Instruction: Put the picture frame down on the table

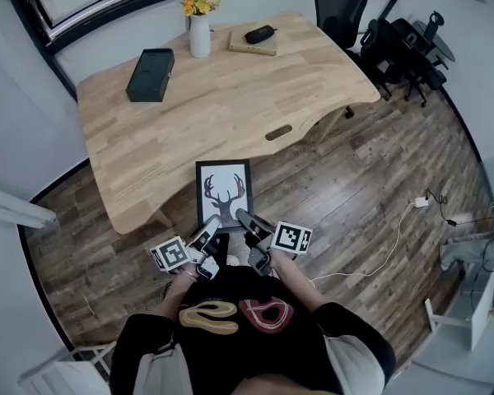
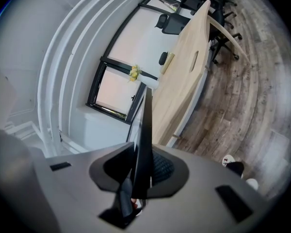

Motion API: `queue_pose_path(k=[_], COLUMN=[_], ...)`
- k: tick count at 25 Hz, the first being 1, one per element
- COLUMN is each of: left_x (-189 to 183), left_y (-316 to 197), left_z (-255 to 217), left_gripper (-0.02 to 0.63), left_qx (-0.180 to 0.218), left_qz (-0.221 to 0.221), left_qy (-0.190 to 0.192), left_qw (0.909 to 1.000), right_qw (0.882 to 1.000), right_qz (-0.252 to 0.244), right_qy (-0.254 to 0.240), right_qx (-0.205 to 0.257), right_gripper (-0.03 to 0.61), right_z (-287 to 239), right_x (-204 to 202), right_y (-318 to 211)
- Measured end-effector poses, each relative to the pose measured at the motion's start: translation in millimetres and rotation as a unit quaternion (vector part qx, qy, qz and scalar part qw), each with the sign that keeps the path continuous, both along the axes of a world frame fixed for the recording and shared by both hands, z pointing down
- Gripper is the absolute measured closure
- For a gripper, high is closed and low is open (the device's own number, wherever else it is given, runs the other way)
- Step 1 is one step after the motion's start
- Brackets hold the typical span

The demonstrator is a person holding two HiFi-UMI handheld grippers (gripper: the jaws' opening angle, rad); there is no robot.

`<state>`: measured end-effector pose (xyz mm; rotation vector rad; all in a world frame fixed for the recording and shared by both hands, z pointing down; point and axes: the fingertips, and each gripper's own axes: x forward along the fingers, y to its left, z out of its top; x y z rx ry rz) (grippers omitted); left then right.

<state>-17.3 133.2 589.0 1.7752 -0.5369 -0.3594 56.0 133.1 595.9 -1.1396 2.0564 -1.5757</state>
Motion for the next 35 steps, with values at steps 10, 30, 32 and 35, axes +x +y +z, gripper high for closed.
queue_pose_path(k=[10, 30, 32, 35], left_x=[14.3, -7.8, -11.6, -15.0], left_y=[-76.5, -214.7, -225.3, -236.1], left_z=[1.0, 7.7, 6.0, 4.5], left_gripper=[0.560, 0.561, 0.561, 0.561], left_qx=[-0.002, -0.028, -0.024, -0.014], left_qz=[0.023, 0.025, 0.026, 0.031], left_qy=[0.004, 0.009, 0.008, -0.001], left_qw=[0.9997, 0.9993, 0.9993, 0.9994], right_qw=[1.000, 0.999, 0.999, 0.999], right_qz=[0.020, 0.012, 0.013, 0.021], right_qy=[0.010, 0.023, 0.024, 0.016], right_qx=[-0.009, -0.029, -0.024, -0.032], right_gripper=[0.492, 0.492, 0.492, 0.492], right_z=[-1.3, 2.9, 1.9, 3.0], right_x=[15.1, -7.3, -10.9, -14.1], right_y=[-73.2, -212.3, -222.4, -231.5])
